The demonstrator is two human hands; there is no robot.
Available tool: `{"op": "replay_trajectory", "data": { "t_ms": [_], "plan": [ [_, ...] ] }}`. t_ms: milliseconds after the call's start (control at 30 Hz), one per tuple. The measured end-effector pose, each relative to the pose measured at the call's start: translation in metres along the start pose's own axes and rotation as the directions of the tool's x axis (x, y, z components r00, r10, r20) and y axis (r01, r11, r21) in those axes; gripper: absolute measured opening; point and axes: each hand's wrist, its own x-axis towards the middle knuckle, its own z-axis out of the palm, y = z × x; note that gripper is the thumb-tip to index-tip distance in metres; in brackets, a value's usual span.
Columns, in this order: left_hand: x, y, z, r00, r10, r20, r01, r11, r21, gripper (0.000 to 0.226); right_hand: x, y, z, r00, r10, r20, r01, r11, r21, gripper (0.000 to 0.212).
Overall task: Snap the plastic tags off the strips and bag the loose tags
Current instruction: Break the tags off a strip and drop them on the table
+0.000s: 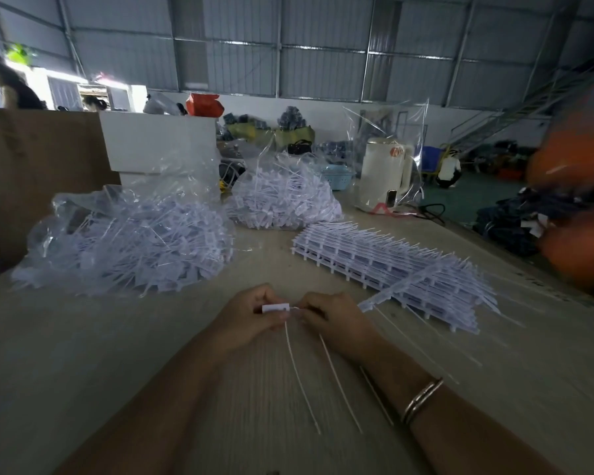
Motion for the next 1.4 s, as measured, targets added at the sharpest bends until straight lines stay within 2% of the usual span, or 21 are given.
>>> {"op": "replay_trajectory", "data": {
  "t_ms": [33,100,133,233,267,300,367,467,600,700,800,900,1067,1167,1267,1333,1400],
  "plan": [
    [-0.001,0.000,-0.001,1.000,-0.002,-0.021,0.002,0.999,-0.035,0.017,0.000,0.000,-0.002,0.995,0.062,-0.079,-0.055,0.995,0.087,0.015],
    [-0.001,0.001,-0.006,0.997,-0.022,-0.071,0.015,0.996,-0.089,0.021,-0.001,0.004,-0.009,0.939,0.249,-0.237,-0.173,0.938,0.299,0.014],
    [-0.002,0.000,-0.008,0.997,-0.027,-0.074,0.022,0.997,-0.073,0.020,-0.002,0.007,-0.013,0.927,0.280,-0.252,-0.195,0.929,0.314,0.013],
    [0.001,-0.001,0.000,1.000,-0.013,-0.012,0.015,0.984,0.178,0.005,-0.006,0.006,-0.012,0.976,0.148,-0.159,-0.137,0.988,0.078,0.005],
    [0.003,-0.002,0.003,1.000,0.000,-0.003,0.001,0.967,0.253,0.001,-0.005,0.002,-0.010,0.984,0.106,-0.140,-0.101,0.994,0.041,0.007],
    [0.005,-0.004,0.006,1.000,0.021,-0.016,-0.015,0.954,0.301,0.006,-0.005,-0.002,-0.006,0.989,0.075,-0.125,-0.073,0.997,0.020,0.014],
    [0.006,-0.004,0.010,0.995,0.067,-0.069,-0.046,0.962,0.268,0.015,-0.003,-0.009,-0.002,0.994,0.063,-0.093,-0.063,0.998,-0.005,0.029],
    [0.003,0.002,0.010,0.989,0.064,-0.136,-0.055,0.996,0.073,0.024,-0.001,-0.019,0.002,0.990,0.024,-0.139,-0.028,0.999,-0.032,0.035],
    [0.003,0.004,0.009,0.994,0.107,0.025,-0.110,0.964,0.243,0.028,0.002,-0.025,0.004,0.993,-0.019,-0.119,0.018,1.000,-0.011,0.029],
    [0.003,0.002,0.003,0.999,0.031,0.009,-0.032,0.981,0.191,0.016,-0.003,-0.009,-0.006,1.000,-0.027,-0.015,0.027,0.999,-0.018,0.024],
    [0.003,-0.001,0.003,0.998,0.006,0.065,-0.023,0.966,0.256,0.016,-0.009,-0.001,-0.009,0.997,-0.011,0.071,0.014,0.999,-0.048,0.018],
    [0.005,-0.002,0.004,1.000,-0.007,0.028,0.000,0.969,0.246,0.026,-0.007,-0.001,-0.010,0.999,0.050,0.019,-0.051,0.998,0.045,0.016],
    [0.005,-0.005,0.003,0.998,-0.024,-0.061,0.035,0.982,0.184,0.038,-0.005,0.006,-0.009,0.998,0.059,0.026,-0.057,0.994,-0.092,0.016],
    [0.005,-0.003,0.007,0.999,-0.026,-0.030,0.030,0.990,0.140,0.029,-0.002,0.003,-0.001,1.000,0.006,-0.031,-0.010,0.993,-0.122,0.017],
    [0.005,-0.004,0.003,0.998,0.056,0.042,-0.065,0.960,0.271,0.027,-0.002,0.003,-0.001,1.000,-0.016,-0.020,0.015,0.999,-0.045,0.017],
    [0.004,-0.002,0.002,0.993,0.108,0.044,-0.116,0.954,0.275,0.028,-0.002,0.002,-0.003,1.000,0.000,0.001,0.000,0.999,0.044,0.019],
    [0.003,0.001,0.002,0.994,0.104,0.034,-0.109,0.965,0.238,0.026,-0.001,-0.002,-0.003,0.999,0.016,-0.037,-0.012,0.994,0.110,0.020]
  ]
}}
